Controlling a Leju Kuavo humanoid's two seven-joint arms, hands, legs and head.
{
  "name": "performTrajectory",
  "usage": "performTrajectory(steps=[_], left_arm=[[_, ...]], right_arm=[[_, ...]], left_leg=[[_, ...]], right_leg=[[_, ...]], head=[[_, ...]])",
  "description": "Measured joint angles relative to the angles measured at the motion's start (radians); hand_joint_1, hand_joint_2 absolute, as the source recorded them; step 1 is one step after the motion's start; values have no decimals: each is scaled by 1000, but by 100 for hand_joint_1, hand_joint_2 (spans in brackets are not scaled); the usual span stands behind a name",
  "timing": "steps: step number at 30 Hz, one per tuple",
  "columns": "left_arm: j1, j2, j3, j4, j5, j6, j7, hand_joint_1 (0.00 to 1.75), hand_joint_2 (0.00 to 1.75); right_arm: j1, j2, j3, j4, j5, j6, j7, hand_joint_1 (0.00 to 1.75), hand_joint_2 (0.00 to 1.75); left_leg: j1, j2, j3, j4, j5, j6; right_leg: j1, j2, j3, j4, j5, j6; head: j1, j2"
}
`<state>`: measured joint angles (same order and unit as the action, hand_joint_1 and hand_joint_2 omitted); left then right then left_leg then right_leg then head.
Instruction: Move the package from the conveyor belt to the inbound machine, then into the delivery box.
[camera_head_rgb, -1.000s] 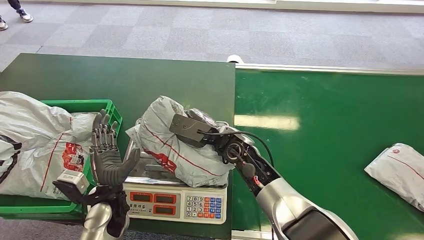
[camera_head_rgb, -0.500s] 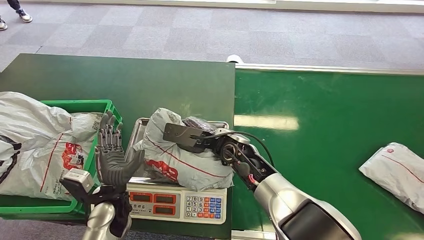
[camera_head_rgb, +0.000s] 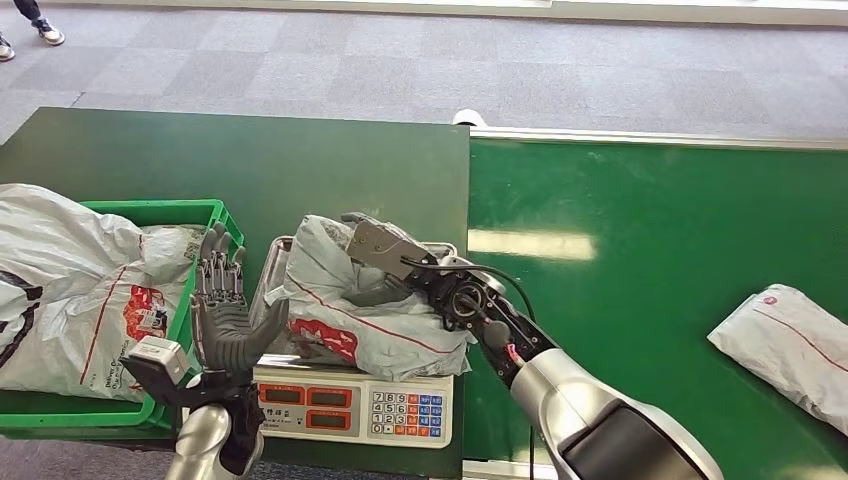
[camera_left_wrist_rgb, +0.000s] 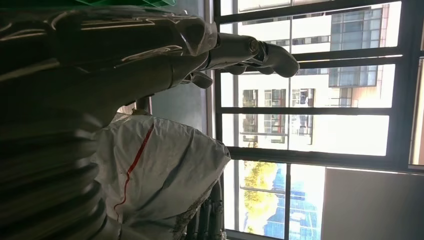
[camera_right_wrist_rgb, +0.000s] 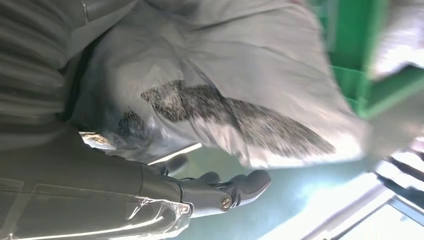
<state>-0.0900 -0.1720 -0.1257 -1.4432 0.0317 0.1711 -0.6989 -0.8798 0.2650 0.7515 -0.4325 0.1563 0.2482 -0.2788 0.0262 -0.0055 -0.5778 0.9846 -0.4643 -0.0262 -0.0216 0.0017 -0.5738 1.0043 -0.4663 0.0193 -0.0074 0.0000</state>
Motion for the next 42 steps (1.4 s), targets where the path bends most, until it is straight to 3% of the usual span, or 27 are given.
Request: performTrajectory(steps=[4,15,25,32,42], left_arm=[[3,0,0,-1,0,0,0,0,175],[3,0,0,-1,0,0,0,0,175],[2,0,0,-1,2,-4,0,0,175],[14,0,2,-21,2,2,0,0,175],[61,-1,20,-100,-22,13,0,0,175]], right_arm=[[18,-5,-53,-16,-50,-12,-70,0,175],[32,-14,-94,-31,-60,-14,-86,0,175],[64,-14,-148,-46,-175,36,-172,0,175],[162,-30,-199,-199,-191,-91,-265,0,175],[428,-97,-301,-568,-182,-260,-287,0,175]], left_leg=[[0,0,0,0,0,0],[0,0,0,0,0,0],[0,0,0,0,0,0],[0,0,0,0,0,0],[0,0,0,0,-1,0]], right_leg=[[0,0,0,0,0,0],[0,0,0,0,0,0],[0,0,0,0,0,0],[0,0,0,0,0,0],[0,0,0,0,0,0]], head=[[0,0],[0,0],[0,0],[0,0],[0,0]])
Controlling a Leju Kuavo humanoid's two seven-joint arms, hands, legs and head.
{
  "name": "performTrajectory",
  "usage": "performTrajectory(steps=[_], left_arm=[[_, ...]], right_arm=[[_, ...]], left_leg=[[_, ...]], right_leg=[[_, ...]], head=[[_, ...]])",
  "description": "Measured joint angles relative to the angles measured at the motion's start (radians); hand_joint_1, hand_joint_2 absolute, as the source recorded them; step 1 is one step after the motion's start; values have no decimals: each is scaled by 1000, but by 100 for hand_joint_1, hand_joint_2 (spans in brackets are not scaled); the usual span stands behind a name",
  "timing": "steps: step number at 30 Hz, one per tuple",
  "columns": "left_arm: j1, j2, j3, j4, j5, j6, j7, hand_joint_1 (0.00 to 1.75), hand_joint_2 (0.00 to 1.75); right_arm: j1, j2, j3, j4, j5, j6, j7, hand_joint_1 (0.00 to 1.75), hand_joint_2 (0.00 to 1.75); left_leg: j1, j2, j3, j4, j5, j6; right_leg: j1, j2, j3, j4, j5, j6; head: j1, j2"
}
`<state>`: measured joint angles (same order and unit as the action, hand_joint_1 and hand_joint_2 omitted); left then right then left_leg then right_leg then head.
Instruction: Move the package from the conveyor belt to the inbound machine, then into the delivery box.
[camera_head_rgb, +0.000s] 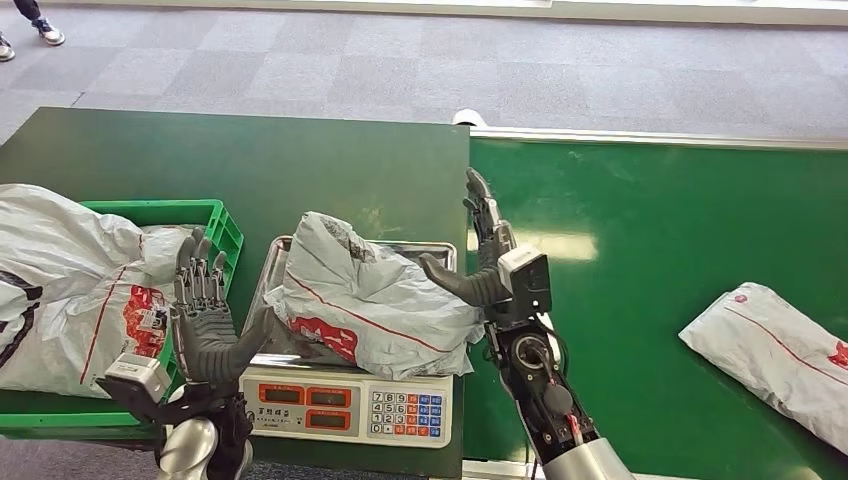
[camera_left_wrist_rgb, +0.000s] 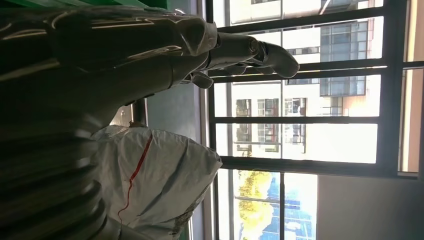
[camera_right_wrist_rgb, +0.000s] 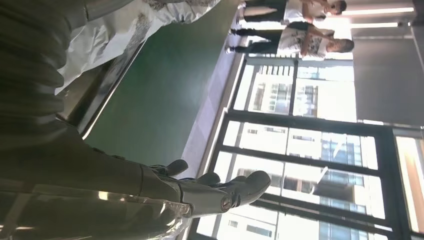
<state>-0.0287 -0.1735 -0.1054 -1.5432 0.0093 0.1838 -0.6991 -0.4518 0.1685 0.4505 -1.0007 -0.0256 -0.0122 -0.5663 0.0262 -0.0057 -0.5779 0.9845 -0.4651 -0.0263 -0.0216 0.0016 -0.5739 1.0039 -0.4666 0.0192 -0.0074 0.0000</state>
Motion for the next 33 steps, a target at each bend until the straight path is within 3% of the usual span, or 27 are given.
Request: performTrajectory(steps=[8,16,20,24,30,33], left_arm=[[13,6,6,-50,-24,23,0,0,175],[-2,16,-23,-22,-84,2,0,0,175],[-57,28,-49,49,-207,7,6,0,175],[-148,53,-87,122,-428,-9,82,0,175],[-189,64,-109,157,-496,-22,113,0,175],[-275,89,-168,249,-635,-95,182,0,175]], right_arm=[[205,-14,-128,-177,-60,-55,-3,0,175],[304,-11,-202,-259,-47,-49,7,0,175],[339,-9,-238,-293,-34,-39,9,0,175],[353,-8,-260,-309,-22,-26,11,0,175],[356,-8,-269,-311,-20,-22,13,0,175],[361,-8,-281,-313,-13,-4,19,0,175]], left_leg=[[0,0,0,0,0,0],[0,0,0,0,0,0],[0,0,0,0,0,0],[0,0,1,0,0,0],[0,1,1,0,0,0],[0,1,1,0,0,0]], right_leg=[[0,0,0,0,0,0],[0,0,0,0,0,0],[0,0,0,0,0,0],[0,0,1,0,0,0],[0,0,1,0,0,0],[0,1,0,0,0,0]], head=[[0,0],[0,0],[0,0],[0,0],[0,0],[0,0]])
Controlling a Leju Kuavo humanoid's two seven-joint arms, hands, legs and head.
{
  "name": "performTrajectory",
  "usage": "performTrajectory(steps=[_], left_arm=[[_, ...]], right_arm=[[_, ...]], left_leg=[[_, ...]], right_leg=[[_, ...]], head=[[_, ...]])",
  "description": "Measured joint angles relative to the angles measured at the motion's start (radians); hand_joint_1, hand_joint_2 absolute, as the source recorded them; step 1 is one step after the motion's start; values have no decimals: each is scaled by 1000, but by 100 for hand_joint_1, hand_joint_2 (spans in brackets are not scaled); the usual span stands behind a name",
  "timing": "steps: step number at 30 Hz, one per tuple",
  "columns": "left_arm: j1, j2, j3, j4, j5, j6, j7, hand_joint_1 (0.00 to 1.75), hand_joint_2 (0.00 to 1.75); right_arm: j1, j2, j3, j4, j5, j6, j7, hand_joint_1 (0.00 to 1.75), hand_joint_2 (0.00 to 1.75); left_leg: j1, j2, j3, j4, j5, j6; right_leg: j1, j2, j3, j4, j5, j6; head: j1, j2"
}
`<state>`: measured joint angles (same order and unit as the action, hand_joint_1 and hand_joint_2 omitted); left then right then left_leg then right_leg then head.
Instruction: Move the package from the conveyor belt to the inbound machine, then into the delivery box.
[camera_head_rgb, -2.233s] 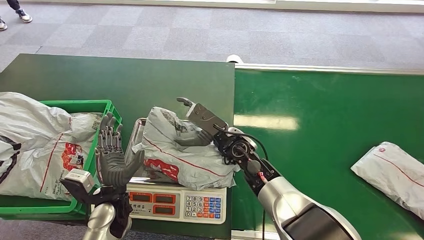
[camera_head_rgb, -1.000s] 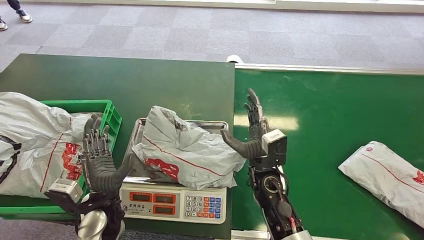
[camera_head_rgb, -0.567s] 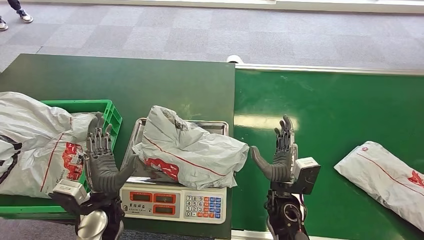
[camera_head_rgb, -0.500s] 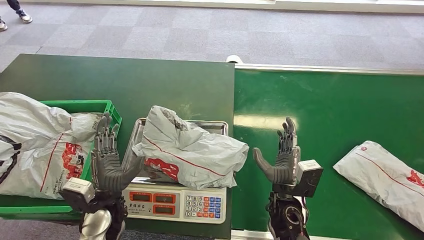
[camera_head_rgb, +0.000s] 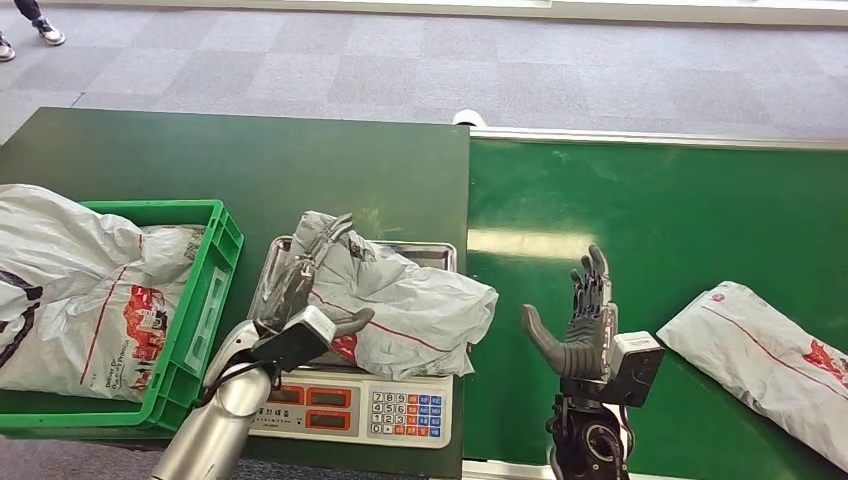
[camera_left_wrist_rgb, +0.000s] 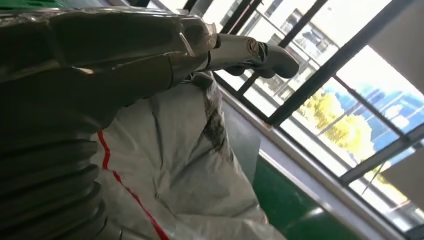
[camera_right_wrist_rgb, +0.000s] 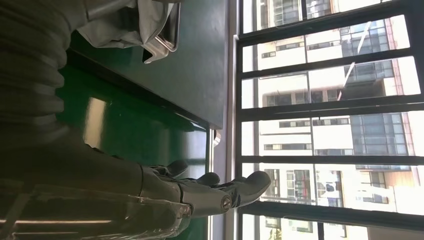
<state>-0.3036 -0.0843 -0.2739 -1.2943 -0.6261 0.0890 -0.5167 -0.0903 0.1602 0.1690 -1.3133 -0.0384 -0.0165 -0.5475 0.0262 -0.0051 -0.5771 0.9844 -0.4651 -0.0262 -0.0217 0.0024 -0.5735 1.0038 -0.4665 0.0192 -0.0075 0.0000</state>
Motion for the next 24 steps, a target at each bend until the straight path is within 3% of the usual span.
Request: performTrajectory(steps=[12,16,17,24], left_arm=[[-209,45,-125,281,-196,-261,160,3,175],[-253,50,-153,348,-208,-282,163,167,175],[-260,50,-157,358,-208,-283,163,175,175],[-282,51,-173,388,-209,-279,171,175,175]], right_arm=[[4,0,-18,-1,39,41,28,0,175],[7,3,-25,-3,45,42,36,0,175],[8,4,-27,-3,45,42,38,0,175],[13,8,-37,-12,45,40,44,0,175]], left_leg=[[0,-1,3,0,0,0],[0,-1,7,0,0,0],[0,-1,9,0,-1,0],[0,-1,15,-1,-1,0]], right_leg=[[0,0,4,0,0,0],[0,0,9,0,0,0],[0,0,10,0,-1,0],[0,-1,17,0,-1,0]], head=[[0,0],[0,0],[0,0],[0,0]])
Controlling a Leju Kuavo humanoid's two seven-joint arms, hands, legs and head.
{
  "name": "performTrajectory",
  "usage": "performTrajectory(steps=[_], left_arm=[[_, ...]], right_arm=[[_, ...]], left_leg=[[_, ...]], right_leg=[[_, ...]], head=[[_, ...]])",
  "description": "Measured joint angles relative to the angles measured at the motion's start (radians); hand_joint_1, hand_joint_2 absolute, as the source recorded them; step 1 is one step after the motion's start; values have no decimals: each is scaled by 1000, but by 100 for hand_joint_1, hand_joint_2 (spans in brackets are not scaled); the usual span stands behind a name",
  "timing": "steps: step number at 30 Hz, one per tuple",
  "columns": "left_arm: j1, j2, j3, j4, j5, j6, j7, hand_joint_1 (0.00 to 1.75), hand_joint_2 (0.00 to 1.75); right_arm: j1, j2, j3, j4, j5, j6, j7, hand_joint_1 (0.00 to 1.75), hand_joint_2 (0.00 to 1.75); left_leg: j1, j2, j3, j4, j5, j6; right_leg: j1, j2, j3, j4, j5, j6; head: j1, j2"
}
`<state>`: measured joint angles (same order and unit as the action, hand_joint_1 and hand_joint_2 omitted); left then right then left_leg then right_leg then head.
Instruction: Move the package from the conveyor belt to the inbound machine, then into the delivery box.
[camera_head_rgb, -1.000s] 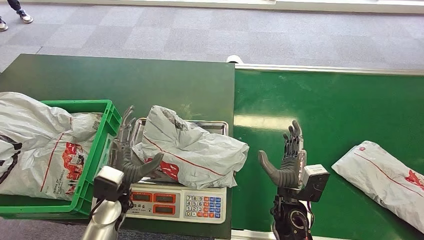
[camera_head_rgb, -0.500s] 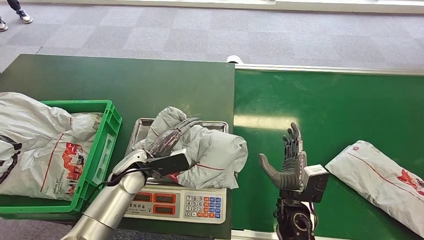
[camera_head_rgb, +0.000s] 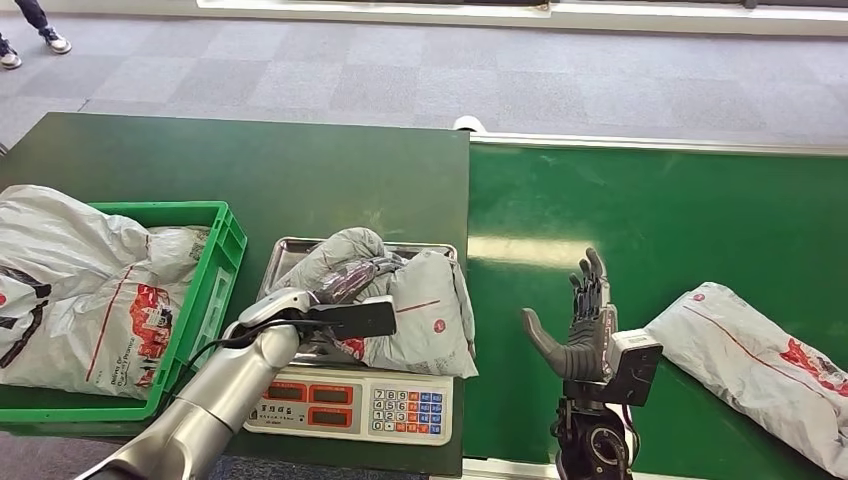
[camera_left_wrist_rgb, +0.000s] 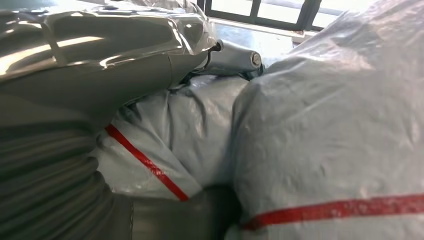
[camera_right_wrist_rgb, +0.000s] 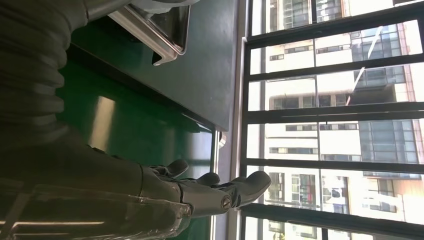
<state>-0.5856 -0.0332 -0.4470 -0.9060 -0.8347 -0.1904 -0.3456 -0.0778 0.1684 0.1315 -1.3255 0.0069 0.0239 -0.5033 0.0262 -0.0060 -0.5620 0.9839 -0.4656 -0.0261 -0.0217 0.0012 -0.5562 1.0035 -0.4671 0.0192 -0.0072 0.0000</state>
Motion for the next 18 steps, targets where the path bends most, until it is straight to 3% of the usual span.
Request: performTrajectory(steps=[18], left_arm=[[-1,2,-24,-20,11,-2,-33,175,175]], right_arm=[[7,1,-8,-8,0,-1,9,0,175]], left_leg=[[0,0,0,0,0,0]], right_leg=[[0,0,0,0,0,0]], head=[[0,0]])
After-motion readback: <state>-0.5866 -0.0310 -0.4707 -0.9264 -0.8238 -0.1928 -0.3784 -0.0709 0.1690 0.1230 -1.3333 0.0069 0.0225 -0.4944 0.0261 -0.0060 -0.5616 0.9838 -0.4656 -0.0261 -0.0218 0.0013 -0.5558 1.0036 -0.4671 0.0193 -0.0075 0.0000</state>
